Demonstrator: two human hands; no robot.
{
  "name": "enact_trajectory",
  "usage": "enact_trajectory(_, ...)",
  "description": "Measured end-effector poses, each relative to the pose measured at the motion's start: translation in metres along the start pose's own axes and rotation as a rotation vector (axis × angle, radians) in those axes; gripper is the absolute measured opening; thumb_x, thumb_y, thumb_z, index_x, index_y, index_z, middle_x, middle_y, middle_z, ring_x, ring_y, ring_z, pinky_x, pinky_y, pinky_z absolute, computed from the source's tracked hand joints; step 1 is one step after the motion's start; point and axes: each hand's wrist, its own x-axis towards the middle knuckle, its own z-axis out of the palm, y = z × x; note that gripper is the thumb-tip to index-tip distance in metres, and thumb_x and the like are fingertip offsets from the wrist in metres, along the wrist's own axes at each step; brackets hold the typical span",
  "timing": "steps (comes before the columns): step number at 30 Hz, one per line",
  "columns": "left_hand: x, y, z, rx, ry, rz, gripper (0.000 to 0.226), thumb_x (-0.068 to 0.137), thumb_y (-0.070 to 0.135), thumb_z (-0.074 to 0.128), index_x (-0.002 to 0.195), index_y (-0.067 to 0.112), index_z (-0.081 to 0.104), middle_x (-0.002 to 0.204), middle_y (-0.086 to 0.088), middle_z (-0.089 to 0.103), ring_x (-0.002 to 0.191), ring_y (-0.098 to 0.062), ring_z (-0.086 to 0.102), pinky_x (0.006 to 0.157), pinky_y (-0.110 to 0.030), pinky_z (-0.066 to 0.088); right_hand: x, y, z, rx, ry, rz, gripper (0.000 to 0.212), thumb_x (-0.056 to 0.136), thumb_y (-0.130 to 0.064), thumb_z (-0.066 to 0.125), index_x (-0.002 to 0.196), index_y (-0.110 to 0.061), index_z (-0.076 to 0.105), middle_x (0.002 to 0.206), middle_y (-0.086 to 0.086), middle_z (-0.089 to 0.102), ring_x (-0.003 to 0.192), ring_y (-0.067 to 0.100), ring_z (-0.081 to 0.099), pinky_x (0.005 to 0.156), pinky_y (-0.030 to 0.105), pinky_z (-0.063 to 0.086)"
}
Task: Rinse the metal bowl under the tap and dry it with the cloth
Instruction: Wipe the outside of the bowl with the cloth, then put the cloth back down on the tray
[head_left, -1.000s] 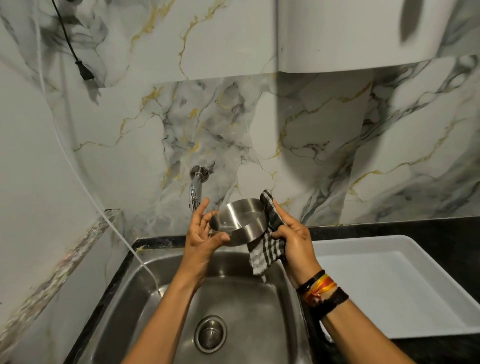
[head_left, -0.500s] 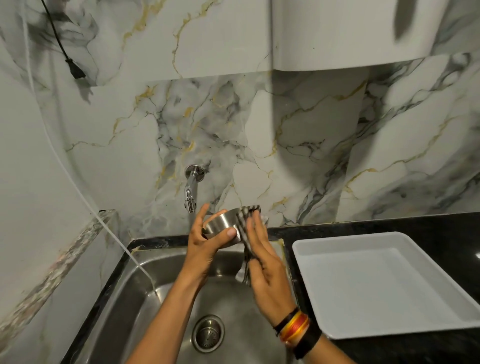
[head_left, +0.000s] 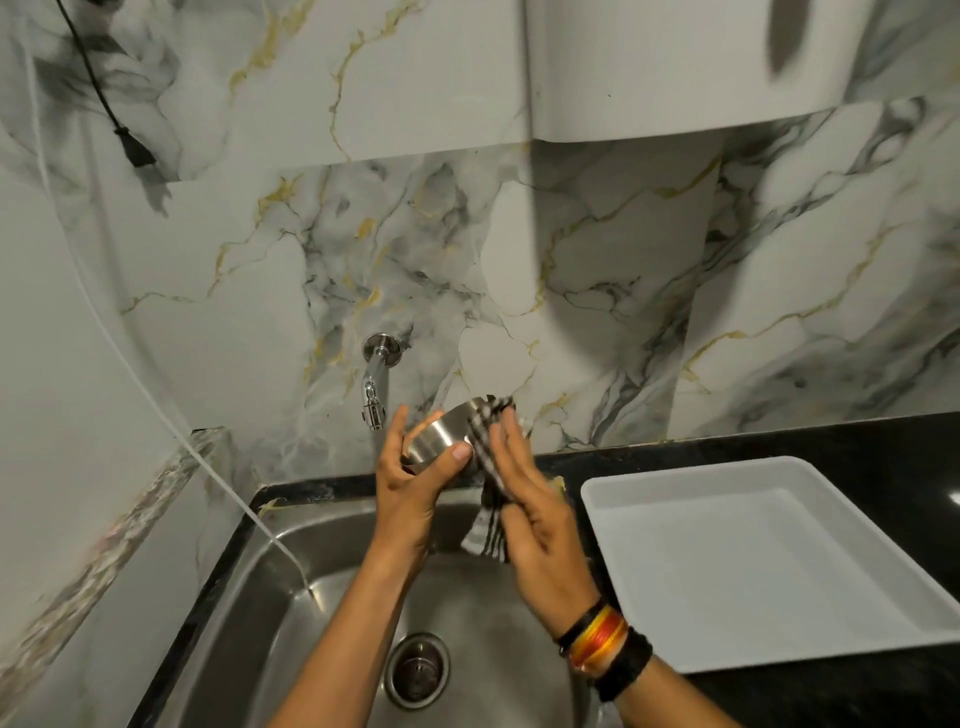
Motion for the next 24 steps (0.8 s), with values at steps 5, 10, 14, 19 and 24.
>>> enact_trajectory(5,-0.011,0.0,0.018,0.063,-0.106,0.03,0.129,0.052,0.037,0.092,0.166,0.029,0.034,0.14,0.002,0.068,0.116,-0.01,0.074,0.084,-0.03,0.065,0.032,0.025,-0.056,0.097,0.061,0.163,0.073,0.095,0.019,0.037,0.156,-0.021,0.038,0.164,-0.011,0.034,0.149,-0.003,0.029,0.123,0.021,0.022)
enact_trajectory(10,-0.019,-0.01,0.046,0.123,-0.079,0.008,0.134,0.046,0.048,0.095,0.165,0.034,0.036,0.134,0.008,0.072,0.128,-0.026,0.067,0.105,-0.05,0.06,0.038,0.086,-0.137,-0.329,0.105,0.226,0.072,0.094,0.016,0.039,0.157,-0.019,0.036,0.166,-0.006,0.028,0.155,0.009,0.021,0.123,0.017,0.013)
enact_trajectory(14,-0.027,-0.029,0.07,0.177,-0.087,-0.015,0.131,0.043,0.05,0.098,0.16,0.039,0.04,0.127,0.016,0.077,0.128,-0.025,0.066,0.112,-0.062,0.051,0.027,0.154,-0.222,-0.784,0.099,0.327,0.079,0.09,0.018,0.037,0.161,-0.013,0.023,0.17,0.005,0.015,0.158,0.031,0.004,0.126,0.032,0.007)
enact_trajectory(19,-0.041,-0.066,0.113,0.171,-0.12,-0.055,0.13,0.048,0.04,0.091,0.166,0.031,0.036,0.133,0.008,0.075,0.121,-0.02,0.07,0.089,-0.041,0.066,-0.021,0.238,-0.315,-1.107,-0.191,0.659,0.08,0.096,0.006,0.034,0.163,-0.015,-0.004,0.17,0.007,-0.015,0.156,0.039,-0.013,0.127,0.052,0.005)
enact_trajectory(24,-0.053,-0.091,0.157,0.157,-0.16,-0.084,0.134,0.049,0.028,0.095,0.167,0.031,0.033,0.132,0.01,0.074,0.119,-0.017,0.07,0.074,-0.032,0.068,-0.072,0.269,-0.355,-0.957,-0.438,0.915,0.077,0.101,-0.06,0.032,0.163,-0.026,0.001,0.17,-0.005,-0.012,0.157,0.027,-0.017,0.125,0.054,-0.004)
